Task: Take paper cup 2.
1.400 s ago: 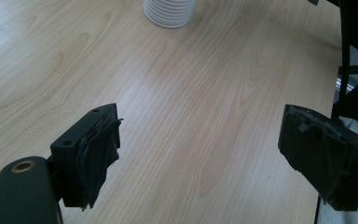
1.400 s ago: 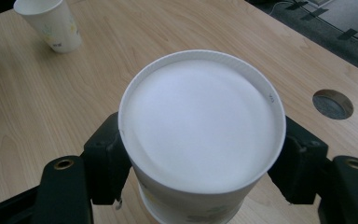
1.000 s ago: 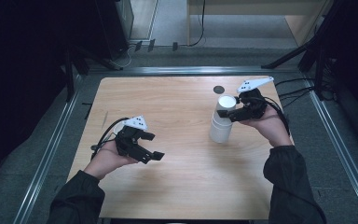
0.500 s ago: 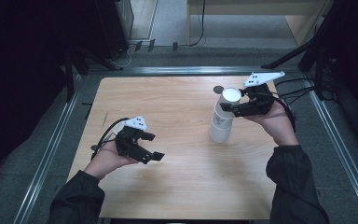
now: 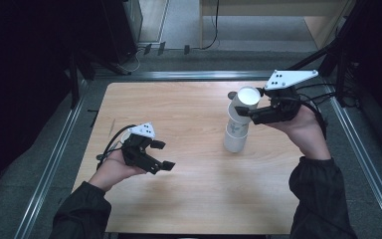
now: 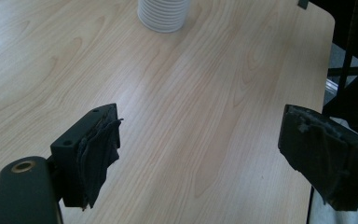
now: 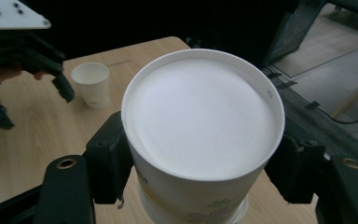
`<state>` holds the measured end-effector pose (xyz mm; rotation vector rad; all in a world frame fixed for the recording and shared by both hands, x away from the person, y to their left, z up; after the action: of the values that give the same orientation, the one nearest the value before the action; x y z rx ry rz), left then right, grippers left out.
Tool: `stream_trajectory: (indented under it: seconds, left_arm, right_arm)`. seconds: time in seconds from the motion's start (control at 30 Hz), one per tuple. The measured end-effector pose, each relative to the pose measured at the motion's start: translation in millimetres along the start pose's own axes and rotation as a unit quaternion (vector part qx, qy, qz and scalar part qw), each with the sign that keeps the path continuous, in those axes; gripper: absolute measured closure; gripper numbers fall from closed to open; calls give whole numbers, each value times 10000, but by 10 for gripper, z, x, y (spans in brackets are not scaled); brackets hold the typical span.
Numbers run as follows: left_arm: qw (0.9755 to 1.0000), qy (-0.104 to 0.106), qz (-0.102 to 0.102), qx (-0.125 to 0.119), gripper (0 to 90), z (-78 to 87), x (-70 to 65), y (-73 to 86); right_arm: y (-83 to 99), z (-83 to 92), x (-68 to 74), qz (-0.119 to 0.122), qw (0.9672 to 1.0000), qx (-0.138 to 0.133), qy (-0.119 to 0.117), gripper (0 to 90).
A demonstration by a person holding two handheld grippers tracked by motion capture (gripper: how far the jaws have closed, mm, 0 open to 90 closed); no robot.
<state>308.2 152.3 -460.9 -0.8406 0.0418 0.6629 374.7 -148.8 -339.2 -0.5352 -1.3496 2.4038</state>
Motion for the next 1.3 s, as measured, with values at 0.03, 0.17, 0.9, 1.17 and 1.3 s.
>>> stream_trajectory:
  seconds: [0.03, 0.17, 0.9, 1.17, 1.3]
  left_arm:
    - [10000, 15, -6, -10, 130, 3, 1, -7]
    - [10000, 62, -28, -54, 131, 7, 0, -40]
    - [9975, 610, -307, -166, 130, -169, -83, -173]
    - [9954, 772, -549, -115, 130, -241, -172, -135]
    - [9942, 893, -597, -83, 130, -294, -201, -145]
  right_arm:
    - [-21, 0, 38, 38, 10000, -23, -65, 321]
    - [-45, -48, 155, 135, 9994, -87, -291, 321]
    - [386, -499, 799, -365, 9883, -390, -1430, 324]
    - [533, -606, 990, -377, 9861, -307, -1586, 324]
    - [657, -643, 1047, -483, 9842, -256, -1683, 324]
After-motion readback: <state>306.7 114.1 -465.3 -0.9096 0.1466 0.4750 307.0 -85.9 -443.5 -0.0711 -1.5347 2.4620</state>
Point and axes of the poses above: each handheld gripper's, and its own axes: z roughly backward along the jaws, y roughly out of its underside, x roughly to its left, the point moved 5 cm from there along -z, roughly forward along the jaws, and after that the axes turned 5 degrees about z, right-handed, at the moved point
